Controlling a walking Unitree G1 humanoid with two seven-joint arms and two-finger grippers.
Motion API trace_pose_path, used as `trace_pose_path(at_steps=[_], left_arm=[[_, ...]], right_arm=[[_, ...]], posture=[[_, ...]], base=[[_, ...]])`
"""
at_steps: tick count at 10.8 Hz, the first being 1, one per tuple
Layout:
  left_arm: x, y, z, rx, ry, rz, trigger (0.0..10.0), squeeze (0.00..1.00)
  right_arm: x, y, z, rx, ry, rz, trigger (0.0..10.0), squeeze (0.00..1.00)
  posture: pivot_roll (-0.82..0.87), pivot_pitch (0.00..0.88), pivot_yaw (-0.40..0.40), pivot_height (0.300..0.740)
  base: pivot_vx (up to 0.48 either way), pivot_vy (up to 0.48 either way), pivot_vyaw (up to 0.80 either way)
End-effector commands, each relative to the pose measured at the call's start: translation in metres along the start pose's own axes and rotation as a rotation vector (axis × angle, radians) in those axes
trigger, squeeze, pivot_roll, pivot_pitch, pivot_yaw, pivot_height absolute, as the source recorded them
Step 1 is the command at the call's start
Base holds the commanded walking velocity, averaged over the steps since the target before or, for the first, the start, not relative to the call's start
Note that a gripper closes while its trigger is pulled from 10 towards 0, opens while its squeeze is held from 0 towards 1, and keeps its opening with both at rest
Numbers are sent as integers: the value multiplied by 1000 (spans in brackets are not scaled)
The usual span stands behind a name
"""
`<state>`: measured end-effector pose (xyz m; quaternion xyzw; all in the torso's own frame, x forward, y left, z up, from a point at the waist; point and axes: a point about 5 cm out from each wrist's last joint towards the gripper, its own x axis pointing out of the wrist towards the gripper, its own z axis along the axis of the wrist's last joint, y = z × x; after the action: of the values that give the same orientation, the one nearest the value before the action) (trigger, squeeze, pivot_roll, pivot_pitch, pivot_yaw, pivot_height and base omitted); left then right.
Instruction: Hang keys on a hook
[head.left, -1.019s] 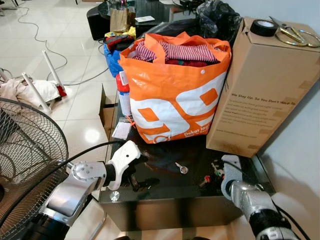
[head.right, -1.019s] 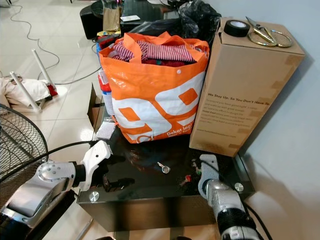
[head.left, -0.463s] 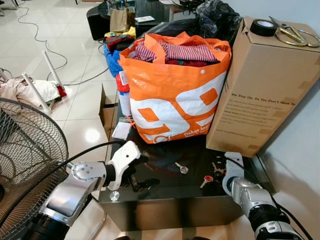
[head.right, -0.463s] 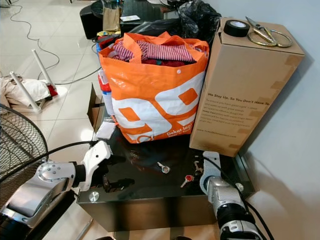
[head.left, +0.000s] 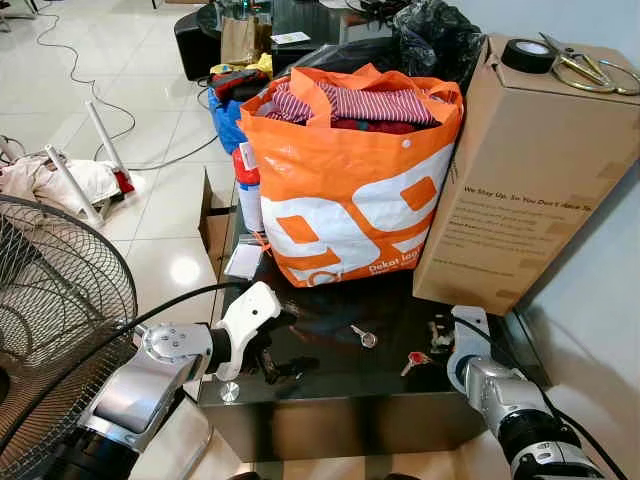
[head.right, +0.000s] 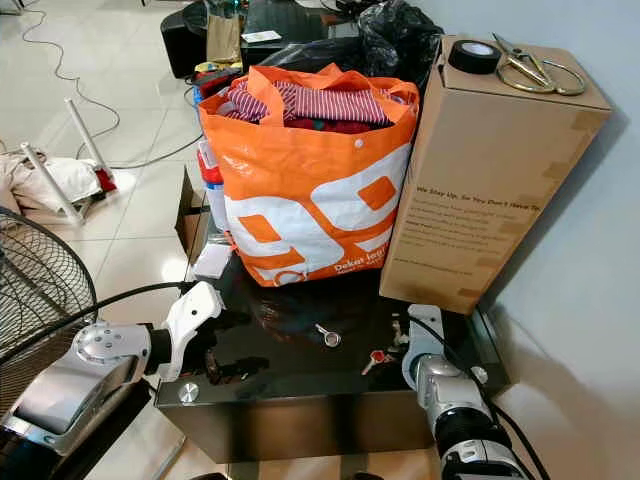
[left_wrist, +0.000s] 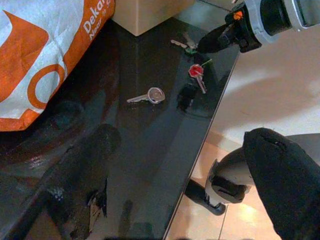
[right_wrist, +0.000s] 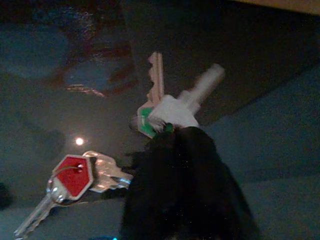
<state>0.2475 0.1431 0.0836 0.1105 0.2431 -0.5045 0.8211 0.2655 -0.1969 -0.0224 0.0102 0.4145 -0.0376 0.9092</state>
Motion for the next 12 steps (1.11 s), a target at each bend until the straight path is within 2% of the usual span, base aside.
trace_pose_path(at_steps=[1,4,5,6,7,9,12], left_arm=[[-1,1,2,14,9,4,10000,0],[-1,1,2,17,10,1,10000,0],[-1,1,2,18,10,0,10000,0],[-1,1,2,18,10,1,10000,0],[-1,1,2,18,10,0,10000,0],[-1,2,2,18,10,0,10000,0],[-2,2,2,19,14,0,10000,0]], right_arm=[[0,-4,6,-26,-22,-20,0,0],[-2,-19,15,-80,-60,-26,0,0],[-3,-21,18,-121,-66,-19,4510,0],[-4,-17,20,-121,-87,29,10000,0],[-5,-10,21,-107,-101,79,10000,1000],[-6,13,22,-80,-122,168,10000,1000],[-3,24,17,-122,-98,135,10000,1000]], posture=[[-31,0,17,740],[-36,0,21,740],[-36,0,20,740],[-37,0,21,740],[-39,0,21,740],[-40,0,24,740],[-35,0,24,740]], base=[[0,0,0],[0,0,0],[0,0,0],[0,0,0],[0,0,0],[0,0,0],[0,0,0]])
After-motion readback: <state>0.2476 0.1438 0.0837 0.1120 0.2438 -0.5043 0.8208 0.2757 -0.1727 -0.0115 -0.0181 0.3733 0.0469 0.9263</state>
